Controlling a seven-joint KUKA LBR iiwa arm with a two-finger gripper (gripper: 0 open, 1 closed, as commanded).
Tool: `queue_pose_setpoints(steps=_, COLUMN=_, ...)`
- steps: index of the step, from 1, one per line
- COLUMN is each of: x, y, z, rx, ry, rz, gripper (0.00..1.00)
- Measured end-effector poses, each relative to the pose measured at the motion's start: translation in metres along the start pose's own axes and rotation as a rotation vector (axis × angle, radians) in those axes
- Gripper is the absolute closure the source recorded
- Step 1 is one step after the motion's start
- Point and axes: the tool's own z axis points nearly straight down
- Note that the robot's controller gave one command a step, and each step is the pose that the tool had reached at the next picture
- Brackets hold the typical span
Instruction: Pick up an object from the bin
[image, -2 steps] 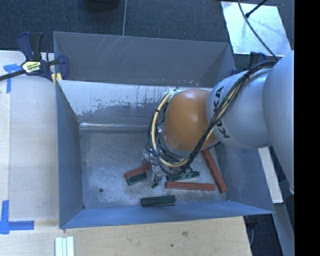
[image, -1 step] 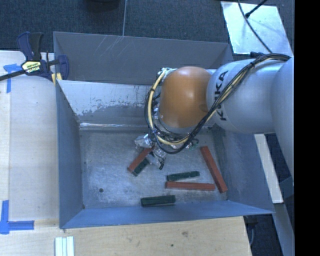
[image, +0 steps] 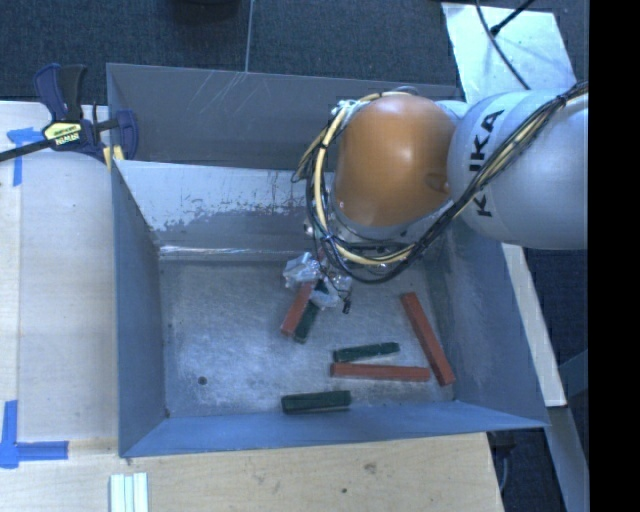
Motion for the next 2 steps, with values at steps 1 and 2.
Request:
queue_pose_setpoints(steps=1, x=0.0011, y=0.0012, z=0.0024, rx=-0.006, ry=0.004, rz=0.004, gripper=1.0)
queue_pose_setpoints(steps=2, x=0.0012, y=0.0011, z=0.0024, rx=-0.007, ry=0.005, rz=0.005, gripper=1.0)
